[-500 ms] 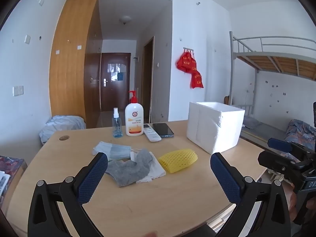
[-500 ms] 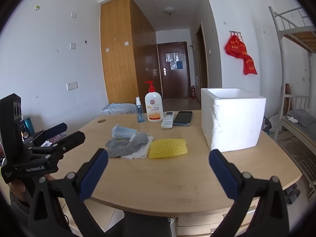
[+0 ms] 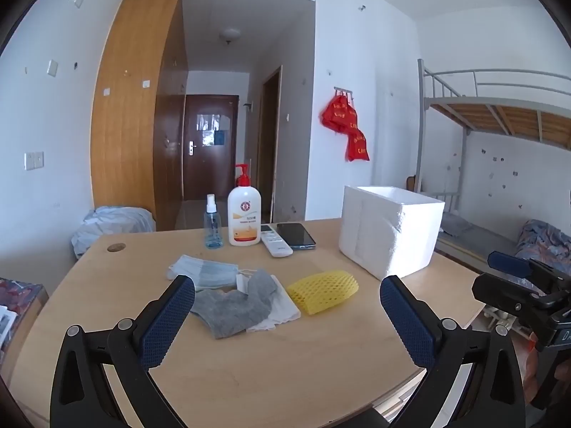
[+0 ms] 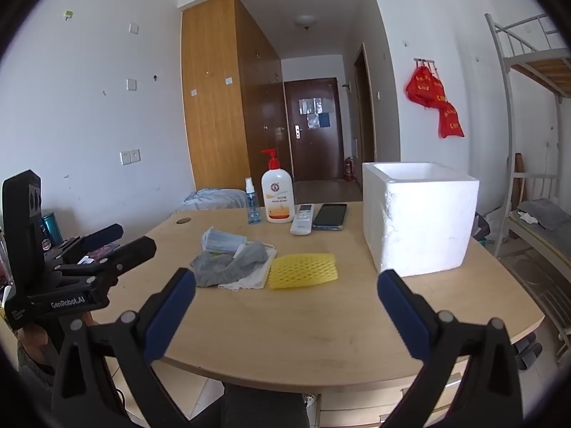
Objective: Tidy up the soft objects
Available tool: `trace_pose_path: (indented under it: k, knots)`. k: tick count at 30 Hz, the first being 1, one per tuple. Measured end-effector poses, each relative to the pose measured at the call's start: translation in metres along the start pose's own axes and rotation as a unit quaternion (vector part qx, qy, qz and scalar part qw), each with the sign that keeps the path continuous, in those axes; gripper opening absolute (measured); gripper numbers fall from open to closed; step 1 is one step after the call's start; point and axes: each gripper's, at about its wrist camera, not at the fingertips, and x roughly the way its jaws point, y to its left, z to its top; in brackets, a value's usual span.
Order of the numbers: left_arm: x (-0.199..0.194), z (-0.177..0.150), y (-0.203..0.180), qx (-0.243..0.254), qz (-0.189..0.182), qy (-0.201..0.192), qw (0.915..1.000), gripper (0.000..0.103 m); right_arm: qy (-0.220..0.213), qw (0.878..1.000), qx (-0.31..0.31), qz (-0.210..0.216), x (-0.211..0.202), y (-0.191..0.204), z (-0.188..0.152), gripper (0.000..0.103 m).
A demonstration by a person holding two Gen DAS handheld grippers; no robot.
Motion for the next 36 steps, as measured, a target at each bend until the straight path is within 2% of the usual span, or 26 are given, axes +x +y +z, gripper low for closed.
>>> trace_pose_path:
  k: [4,7,36]
  knots:
    - [0.0011,0.0002,0.0006,-0.007,-0.011,0.010,0.9999,0.103,0.000,1.000,-0.001,0.000,-0.0028,-0.0001,-0.0004,0.103]
    - [0.0028,-0.0002,0.0011,-0.009,-0.006,0.014,0.9998,0.103,-0.002,1.000,-0.001,0.000,-0.0048,-0.0024,0.0025,0.103]
    - [-0.0012,0.0044,0.0070,-0.020,0.000,0.008,0.9998,0.103,-0.006,1.000,-0.005,-0.003,-0.0057,0.0019,0.0032,0.103]
